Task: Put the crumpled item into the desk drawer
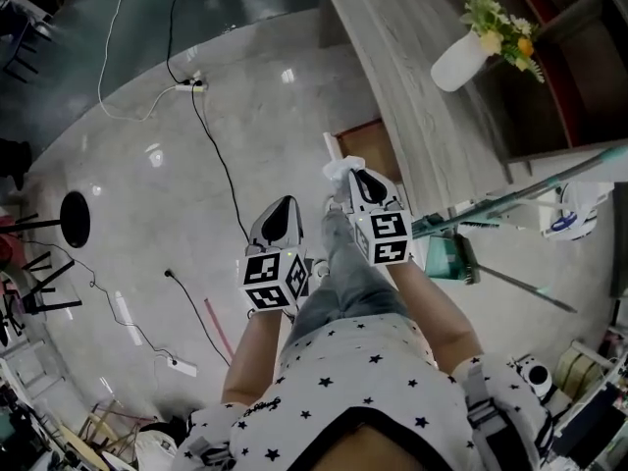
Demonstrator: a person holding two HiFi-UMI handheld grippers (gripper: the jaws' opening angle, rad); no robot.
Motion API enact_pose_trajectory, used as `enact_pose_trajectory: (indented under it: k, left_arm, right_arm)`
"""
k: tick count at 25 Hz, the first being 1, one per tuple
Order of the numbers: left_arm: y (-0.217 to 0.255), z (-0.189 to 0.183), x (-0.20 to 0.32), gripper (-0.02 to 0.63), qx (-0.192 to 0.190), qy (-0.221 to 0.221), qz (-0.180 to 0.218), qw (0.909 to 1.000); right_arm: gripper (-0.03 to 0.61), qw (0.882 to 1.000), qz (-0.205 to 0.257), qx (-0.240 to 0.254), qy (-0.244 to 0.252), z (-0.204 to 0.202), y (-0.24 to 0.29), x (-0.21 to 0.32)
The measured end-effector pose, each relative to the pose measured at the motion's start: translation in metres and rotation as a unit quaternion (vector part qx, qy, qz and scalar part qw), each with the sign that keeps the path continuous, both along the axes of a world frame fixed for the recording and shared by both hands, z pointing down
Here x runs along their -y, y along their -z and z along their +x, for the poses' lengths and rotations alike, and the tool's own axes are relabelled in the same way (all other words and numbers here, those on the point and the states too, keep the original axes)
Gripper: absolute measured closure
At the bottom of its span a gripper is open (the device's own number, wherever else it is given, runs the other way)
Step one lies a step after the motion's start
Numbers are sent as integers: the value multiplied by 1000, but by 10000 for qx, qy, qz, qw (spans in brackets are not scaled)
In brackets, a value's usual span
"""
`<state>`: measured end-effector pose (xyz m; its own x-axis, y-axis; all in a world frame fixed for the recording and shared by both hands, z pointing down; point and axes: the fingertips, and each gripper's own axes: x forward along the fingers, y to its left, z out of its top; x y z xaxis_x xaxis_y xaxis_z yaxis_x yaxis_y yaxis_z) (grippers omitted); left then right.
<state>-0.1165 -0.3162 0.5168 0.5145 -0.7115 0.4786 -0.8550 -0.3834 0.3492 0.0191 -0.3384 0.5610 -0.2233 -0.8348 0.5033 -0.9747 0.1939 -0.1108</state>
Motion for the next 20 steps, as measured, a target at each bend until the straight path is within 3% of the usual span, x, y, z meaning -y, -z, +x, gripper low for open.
enact_pose_trajectory:
  k: [11,20]
  left_arm:
    - [-55,28,31,601,79,-200,-419,9989]
    - [-93,34,44,601,156,-210,-690,9973]
  right_arm:
    - [554,9951,-843,-276,-437,41,-106,37]
    - [552,9837,-1543,-646,-658,62,-182,40]
